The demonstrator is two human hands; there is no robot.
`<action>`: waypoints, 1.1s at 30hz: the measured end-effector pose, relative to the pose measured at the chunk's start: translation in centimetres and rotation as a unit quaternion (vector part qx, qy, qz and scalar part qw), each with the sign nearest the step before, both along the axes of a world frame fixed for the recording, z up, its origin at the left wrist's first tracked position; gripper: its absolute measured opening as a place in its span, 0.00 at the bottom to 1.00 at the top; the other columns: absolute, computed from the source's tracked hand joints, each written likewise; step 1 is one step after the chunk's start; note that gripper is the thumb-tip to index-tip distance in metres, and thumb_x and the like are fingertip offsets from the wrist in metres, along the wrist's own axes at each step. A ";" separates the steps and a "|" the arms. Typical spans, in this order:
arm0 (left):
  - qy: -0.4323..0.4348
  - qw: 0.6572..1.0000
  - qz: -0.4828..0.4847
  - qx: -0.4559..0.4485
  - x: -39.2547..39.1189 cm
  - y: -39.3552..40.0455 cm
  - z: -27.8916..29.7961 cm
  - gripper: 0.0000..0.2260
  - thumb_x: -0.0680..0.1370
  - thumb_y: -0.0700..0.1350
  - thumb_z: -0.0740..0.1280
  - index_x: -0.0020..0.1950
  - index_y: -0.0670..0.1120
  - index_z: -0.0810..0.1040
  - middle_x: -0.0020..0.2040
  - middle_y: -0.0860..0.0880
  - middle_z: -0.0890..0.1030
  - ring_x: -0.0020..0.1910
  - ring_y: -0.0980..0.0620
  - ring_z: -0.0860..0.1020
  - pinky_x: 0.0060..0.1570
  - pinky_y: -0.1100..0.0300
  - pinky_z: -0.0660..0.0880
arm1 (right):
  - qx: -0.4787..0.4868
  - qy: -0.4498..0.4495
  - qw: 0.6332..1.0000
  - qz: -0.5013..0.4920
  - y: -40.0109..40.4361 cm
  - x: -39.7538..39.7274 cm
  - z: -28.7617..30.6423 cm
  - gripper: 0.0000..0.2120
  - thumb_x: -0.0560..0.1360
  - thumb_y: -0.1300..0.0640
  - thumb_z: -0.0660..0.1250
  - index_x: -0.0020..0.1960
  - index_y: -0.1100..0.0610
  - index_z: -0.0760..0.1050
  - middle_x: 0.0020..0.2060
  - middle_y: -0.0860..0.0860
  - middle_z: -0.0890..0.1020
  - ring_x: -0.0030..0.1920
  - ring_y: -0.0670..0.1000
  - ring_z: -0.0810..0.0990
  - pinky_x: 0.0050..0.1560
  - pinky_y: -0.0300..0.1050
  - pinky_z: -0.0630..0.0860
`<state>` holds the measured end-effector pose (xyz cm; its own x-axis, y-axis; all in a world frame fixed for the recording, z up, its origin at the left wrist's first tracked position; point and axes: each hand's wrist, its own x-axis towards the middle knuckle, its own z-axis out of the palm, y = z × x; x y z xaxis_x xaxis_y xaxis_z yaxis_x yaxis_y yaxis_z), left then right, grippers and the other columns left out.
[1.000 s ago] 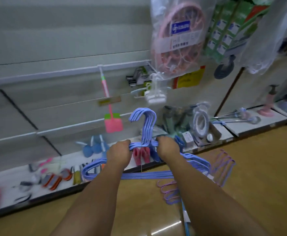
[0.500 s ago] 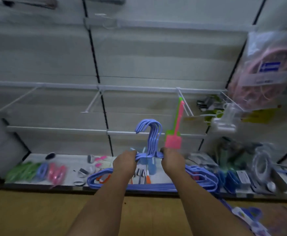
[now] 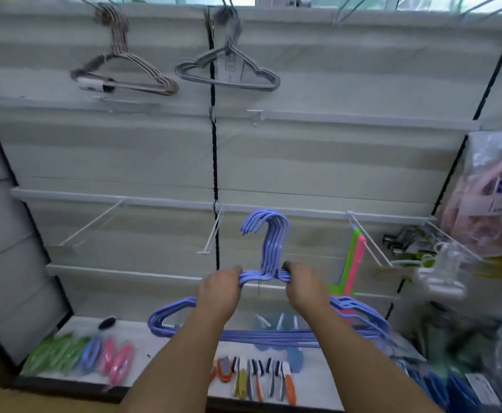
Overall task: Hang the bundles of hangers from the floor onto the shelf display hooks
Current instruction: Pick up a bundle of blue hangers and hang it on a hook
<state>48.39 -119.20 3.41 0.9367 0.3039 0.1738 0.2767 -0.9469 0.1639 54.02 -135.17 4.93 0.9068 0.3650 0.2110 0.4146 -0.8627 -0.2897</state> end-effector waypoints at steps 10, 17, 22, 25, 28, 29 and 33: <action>-0.080 0.996 0.030 -0.002 7.3 3.1 6.7 0.07 0.81 0.44 0.56 0.56 0.48 0.72 0.54 0.45 0.80 0.52 0.41 0.78 0.43 0.55 0.67 | 0.064 -0.035 0.997 -0.001 3.3 7.7 6.3 0.12 0.72 0.64 0.58 0.51 0.53 0.74 0.51 0.55 0.81 0.54 0.60 0.77 0.43 0.45 0.66; -0.129 0.991 -0.008 -0.033 12.6 4.3 8.6 0.05 0.81 0.45 0.56 0.53 0.48 0.69 0.51 0.45 0.79 0.48 0.42 0.77 0.40 0.56 0.66 | 0.137 0.020 0.989 0.047 3.9 13.6 8.4 0.07 0.70 0.53 0.63 0.48 0.50 0.72 0.47 0.52 0.81 0.49 0.58 0.78 0.44 0.47 0.72; -0.151 0.987 -0.010 -0.051 15.1 5.5 8.9 0.04 0.80 0.42 0.57 0.52 0.48 0.70 0.49 0.44 0.79 0.47 0.42 0.77 0.42 0.53 0.71 | 0.222 0.169 0.953 0.115 5.1 16.5 10.1 0.44 0.56 0.40 0.66 0.70 0.50 0.63 0.60 0.52 0.75 0.59 0.54 0.76 0.62 0.53 0.72; -0.156 0.987 -0.030 -0.037 16.6 6.3 9.4 0.05 0.80 0.43 0.58 0.53 0.48 0.70 0.50 0.44 0.80 0.49 0.41 0.77 0.43 0.53 0.70 | 0.320 0.140 0.929 0.120 7.8 17.0 11.4 0.40 0.57 0.30 0.66 0.64 0.47 0.65 0.56 0.50 0.77 0.57 0.55 0.77 0.61 0.57 0.73; -0.157 0.986 -0.053 -0.032 17.7 7.2 9.9 0.05 0.80 0.46 0.58 0.54 0.49 0.70 0.51 0.44 0.80 0.49 0.41 0.77 0.41 0.54 0.68 | 0.393 0.098 0.909 0.096 10.0 18.1 12.5 0.19 0.74 0.41 0.64 0.59 0.50 0.67 0.47 0.51 0.79 0.50 0.56 0.79 0.57 0.60 0.75; -0.151 0.986 -0.065 -0.036 18.1 7.6 10.1 0.05 0.80 0.47 0.58 0.54 0.48 0.70 0.51 0.44 0.80 0.49 0.41 0.76 0.41 0.54 0.69 | 0.404 0.093 0.906 0.087 10.5 18.6 12.6 0.12 0.77 0.44 0.62 0.56 0.49 0.68 0.45 0.51 0.80 0.48 0.56 0.80 0.57 0.60 0.75; -0.107 0.967 -0.096 -0.211 19.4 8.4 11.8 0.15 0.73 0.43 0.65 0.59 0.49 0.67 0.54 0.46 0.78 0.49 0.44 0.77 0.49 0.51 0.75 | 0.447 0.096 0.888 0.054 11.7 20.1 12.6 0.08 0.79 0.46 0.58 0.54 0.49 0.67 0.42 0.51 0.78 0.49 0.57 0.79 0.58 0.63 0.74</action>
